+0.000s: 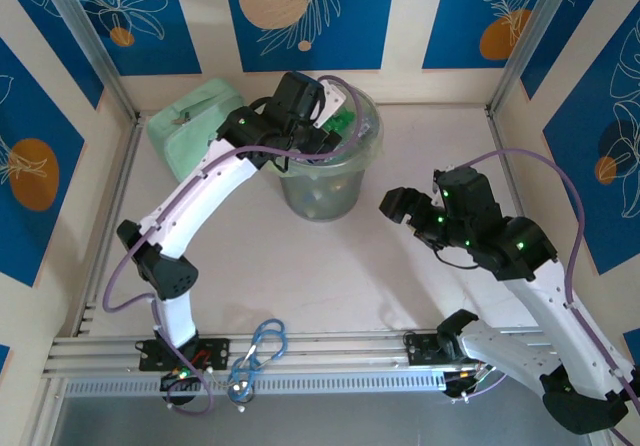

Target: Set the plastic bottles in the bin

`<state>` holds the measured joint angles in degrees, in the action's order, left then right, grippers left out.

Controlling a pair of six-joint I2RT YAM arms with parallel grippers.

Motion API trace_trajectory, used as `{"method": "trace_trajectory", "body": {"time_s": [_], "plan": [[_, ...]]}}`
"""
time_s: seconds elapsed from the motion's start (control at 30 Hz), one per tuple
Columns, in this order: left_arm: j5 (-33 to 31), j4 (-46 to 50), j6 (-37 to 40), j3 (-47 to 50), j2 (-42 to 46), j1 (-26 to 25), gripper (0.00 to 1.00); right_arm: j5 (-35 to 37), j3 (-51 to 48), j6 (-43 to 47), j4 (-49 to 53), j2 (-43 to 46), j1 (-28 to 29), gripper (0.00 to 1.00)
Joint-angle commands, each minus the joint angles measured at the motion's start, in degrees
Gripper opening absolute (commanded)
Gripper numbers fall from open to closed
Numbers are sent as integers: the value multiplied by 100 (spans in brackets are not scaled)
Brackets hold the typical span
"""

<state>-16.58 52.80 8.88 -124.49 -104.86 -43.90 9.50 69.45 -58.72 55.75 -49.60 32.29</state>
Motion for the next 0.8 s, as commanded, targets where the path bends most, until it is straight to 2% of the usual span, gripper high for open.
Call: {"method": "trace_trajectory", "body": {"time_s": [0.0,0.03,0.17,0.27,0.33,0.53,0.77], "plan": [[84,-220,-581,-94,411,-10,74,-220,167,153,-268,-173,-110,82],[106,-208,-765,-115,458,-4,72,-267,356,268,-328,-332,-164,79],[231,-292,-1468,229,903,44,64,-477,1325,714,-537,-1200,-275,54],[384,-422,-1812,851,1461,98,64,-583,2028,1024,-702,-1876,-366,41],[471,-484,-2010,1329,1884,172,64,-537,2482,1221,-736,-2276,-494,35],[787,-665,-2558,3104,3267,484,64,-1023,3503,1478,-869,-3442,-1262,30],[966,-683,-3082,4838,4580,846,63,-1186,4137,1669,-785,-4256,-1366,28]]}}
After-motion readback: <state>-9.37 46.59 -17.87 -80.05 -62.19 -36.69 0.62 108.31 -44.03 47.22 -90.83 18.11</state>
